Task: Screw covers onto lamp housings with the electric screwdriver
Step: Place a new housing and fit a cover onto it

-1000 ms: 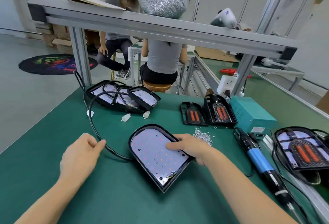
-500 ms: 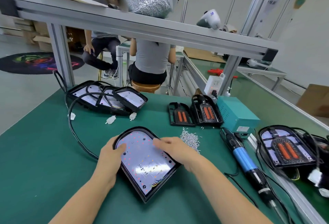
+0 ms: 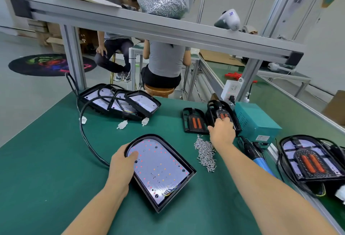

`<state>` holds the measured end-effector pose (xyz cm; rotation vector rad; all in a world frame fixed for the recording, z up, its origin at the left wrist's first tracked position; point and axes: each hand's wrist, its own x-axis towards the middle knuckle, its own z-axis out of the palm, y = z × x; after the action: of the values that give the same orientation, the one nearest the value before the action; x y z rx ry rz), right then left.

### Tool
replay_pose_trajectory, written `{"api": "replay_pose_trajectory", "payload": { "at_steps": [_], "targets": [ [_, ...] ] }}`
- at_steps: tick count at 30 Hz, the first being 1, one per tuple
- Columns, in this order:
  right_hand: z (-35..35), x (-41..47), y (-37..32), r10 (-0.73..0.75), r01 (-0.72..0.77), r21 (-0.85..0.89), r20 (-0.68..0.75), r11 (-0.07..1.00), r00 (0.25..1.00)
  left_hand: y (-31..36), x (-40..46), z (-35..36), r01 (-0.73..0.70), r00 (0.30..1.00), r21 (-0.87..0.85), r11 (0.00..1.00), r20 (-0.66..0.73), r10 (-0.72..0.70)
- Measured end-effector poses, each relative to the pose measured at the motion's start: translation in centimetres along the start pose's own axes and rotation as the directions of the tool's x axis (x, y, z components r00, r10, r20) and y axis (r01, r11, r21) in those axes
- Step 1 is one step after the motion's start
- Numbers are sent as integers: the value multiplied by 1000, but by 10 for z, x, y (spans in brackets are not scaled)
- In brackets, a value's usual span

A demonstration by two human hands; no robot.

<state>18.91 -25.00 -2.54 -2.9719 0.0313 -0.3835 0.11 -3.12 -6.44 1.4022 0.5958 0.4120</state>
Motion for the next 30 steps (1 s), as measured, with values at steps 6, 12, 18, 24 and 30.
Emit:
{"api": "replay_pose_trajectory", "payload": {
  "at_steps": [6, 12, 18, 24, 30],
  "targets": [
    [2, 4, -4, 36, -35, -14, 80, 999, 996, 2, 0, 1, 12, 1000, -12, 1000, -17, -12],
    [3, 11, -1, 48, -44, -45, 82, 998, 996, 0, -3, -2, 31, 999, 19, 999, -13, -30],
    [0, 18, 0, 32, -31, 46, -34, 998, 999, 3, 0, -1, 47, 999, 36, 998, -17, -46],
    [-15, 5, -6, -106, 162, 249, -224, 955, 969, 4, 0, -1, 53, 998, 48, 997, -30, -52],
    [-44, -71, -26, -327, 496, 427, -410, 756, 851, 6, 0, -2, 156, 987, -88, 984, -23, -159]
  ]
}}
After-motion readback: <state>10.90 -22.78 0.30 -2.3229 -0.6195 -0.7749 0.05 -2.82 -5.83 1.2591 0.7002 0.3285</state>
